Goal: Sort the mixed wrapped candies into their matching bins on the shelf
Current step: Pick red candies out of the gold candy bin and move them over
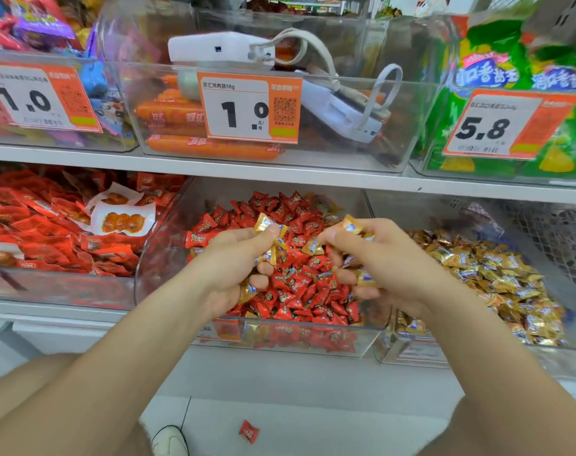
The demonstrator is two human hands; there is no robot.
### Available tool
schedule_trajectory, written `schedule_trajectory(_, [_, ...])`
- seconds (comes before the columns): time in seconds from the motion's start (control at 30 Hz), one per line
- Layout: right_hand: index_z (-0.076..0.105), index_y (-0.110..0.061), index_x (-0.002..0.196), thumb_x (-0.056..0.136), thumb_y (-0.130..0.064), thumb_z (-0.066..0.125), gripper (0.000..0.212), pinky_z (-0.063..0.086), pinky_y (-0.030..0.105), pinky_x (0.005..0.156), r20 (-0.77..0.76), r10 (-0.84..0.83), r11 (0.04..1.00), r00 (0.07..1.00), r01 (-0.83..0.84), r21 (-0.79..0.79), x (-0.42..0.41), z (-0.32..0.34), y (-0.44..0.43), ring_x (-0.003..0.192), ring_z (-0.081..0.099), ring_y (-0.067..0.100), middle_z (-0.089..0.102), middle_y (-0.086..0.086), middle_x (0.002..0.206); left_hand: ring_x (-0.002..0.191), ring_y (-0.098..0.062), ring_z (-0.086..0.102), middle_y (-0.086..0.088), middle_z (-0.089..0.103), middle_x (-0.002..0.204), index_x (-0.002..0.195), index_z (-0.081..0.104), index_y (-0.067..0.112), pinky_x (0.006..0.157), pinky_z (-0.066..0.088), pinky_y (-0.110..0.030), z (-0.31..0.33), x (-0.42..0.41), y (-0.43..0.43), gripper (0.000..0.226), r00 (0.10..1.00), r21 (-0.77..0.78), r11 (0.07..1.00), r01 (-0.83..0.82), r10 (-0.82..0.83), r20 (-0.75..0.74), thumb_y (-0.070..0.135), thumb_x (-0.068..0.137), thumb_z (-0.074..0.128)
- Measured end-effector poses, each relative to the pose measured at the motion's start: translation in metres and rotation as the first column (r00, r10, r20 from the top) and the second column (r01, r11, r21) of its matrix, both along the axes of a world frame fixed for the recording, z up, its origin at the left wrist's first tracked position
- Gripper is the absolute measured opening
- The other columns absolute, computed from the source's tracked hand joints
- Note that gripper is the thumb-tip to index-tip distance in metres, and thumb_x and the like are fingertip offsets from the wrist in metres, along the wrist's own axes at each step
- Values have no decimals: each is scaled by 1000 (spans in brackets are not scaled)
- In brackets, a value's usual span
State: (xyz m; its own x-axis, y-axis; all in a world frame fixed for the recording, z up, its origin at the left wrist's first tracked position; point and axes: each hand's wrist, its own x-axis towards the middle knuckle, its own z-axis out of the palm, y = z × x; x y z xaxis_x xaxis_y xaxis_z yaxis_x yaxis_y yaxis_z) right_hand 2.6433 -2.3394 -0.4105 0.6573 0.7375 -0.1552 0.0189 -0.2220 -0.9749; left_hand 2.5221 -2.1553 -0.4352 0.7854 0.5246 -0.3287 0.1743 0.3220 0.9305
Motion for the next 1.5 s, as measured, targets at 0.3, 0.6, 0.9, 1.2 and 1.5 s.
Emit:
schedule_trajectory(0.3, [65, -21, 120, 98, -33, 65, 24, 54, 39, 60, 363, -499, 830, 787, 555, -63, 85, -28, -103, 67, 66, 23, 73, 6, 96, 58, -12, 44, 2, 51, 83, 113, 73, 18, 44, 34, -23, 6, 16, -69, 25, 982, 181, 966, 185, -188, -2, 38, 98, 72])
schedule_trajectory(0.6, [78, -27, 108, 97, -4, 47, 40, 44, 22, 60, 540, -421, 877, 729, 479, 37, 114, -30, -159, 54, 55, -2, 73, -18, 71, 111, -11, 59, 16, 69, 113, 108, 64, 40, 95, 46, -36, 32, 74, -153, 13, 950, 918, 347, 195, -298, -89, 48, 98, 64])
schedule_trajectory(0.9, [78, -18, 93, 97, -8, 51, 29, 57, 39, 74, 283, -602, 780, 746, 626, 9, 109, -30, -191, 69, 66, 15, 78, 9, 80, 123, -22, 57, 5, 59, 127, 124, 66, 36, 106, 46, -44, 3, 168, -184, 64, 815, 882, 118, 457, -452, -362, 66, 71, 85])
schedule_trajectory(1.2, [77, -30, 87, 92, -14, 63, 22, 47, 14, 58, 650, -170, 962, 741, 268, -53, 30, 2, -111, 60, 65, 1, 74, -11, 71, 85, -13, 54, 13, 54, 84, 87, 60, 33, 73, 48, -37, 9, 55, -113, 13, 952, 986, -105, 131, -262, -155, 44, 93, 54])
schedule_trajectory(1.5, [68, -18, 108, 84, 7, 56, 37, 59, 46, 78, 865, 283, 890, 413, 224, -398, 18, -32, 18, 95, 67, 34, 67, 7, 98, 97, -26, 62, 2, 60, 93, 97, 64, 21, 81, 49, -35, -19, -2, 32, 18, 861, 872, 122, 474, 142, -488, 20, 84, 76])
